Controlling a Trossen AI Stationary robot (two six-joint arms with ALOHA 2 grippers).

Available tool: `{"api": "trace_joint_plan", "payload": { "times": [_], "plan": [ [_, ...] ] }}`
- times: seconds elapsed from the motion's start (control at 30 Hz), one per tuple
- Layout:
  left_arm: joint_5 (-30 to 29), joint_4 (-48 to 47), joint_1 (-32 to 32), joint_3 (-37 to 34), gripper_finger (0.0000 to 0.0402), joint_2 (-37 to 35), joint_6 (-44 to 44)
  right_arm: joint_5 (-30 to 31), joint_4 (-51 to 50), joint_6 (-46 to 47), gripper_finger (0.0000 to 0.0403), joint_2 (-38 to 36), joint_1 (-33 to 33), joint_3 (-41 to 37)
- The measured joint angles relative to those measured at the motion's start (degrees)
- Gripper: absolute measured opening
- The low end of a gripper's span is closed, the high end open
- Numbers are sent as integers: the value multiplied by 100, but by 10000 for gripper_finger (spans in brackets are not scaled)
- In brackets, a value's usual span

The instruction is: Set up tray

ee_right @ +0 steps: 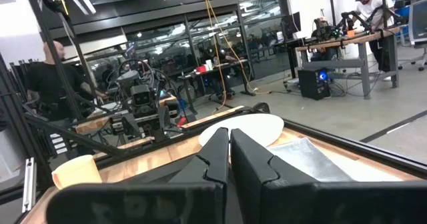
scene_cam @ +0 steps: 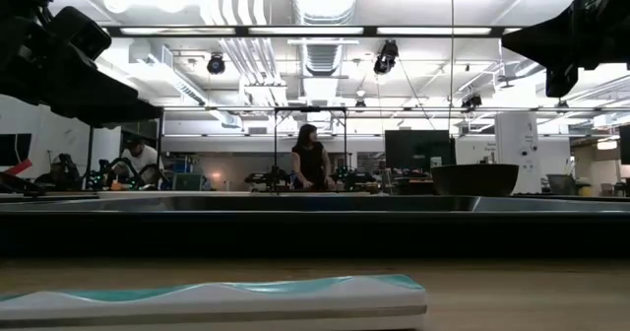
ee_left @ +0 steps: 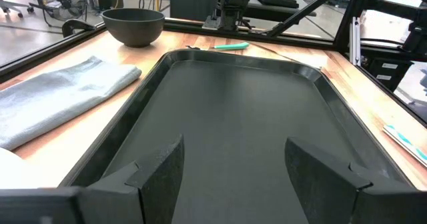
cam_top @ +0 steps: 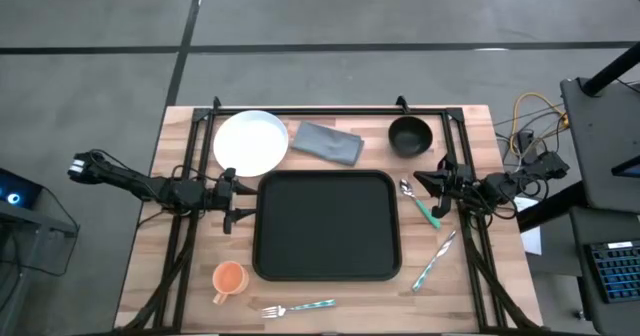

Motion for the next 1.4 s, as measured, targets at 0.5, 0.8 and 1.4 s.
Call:
{"api": "trace_joint_plan", "payload": {
  "times": [0.5,0.8,1.4],
  "plan": [
    [-11,0,-1,0,238,-1,26,0,2,170,8,1,-2,0],
    [-13,296,1,-1,238,-4,-58,0,2,315,9,1,-2,1],
    [-643,-1035,7,2144,238,1024,-624,4,156,7,9,3,-2,1]
  ]
}}
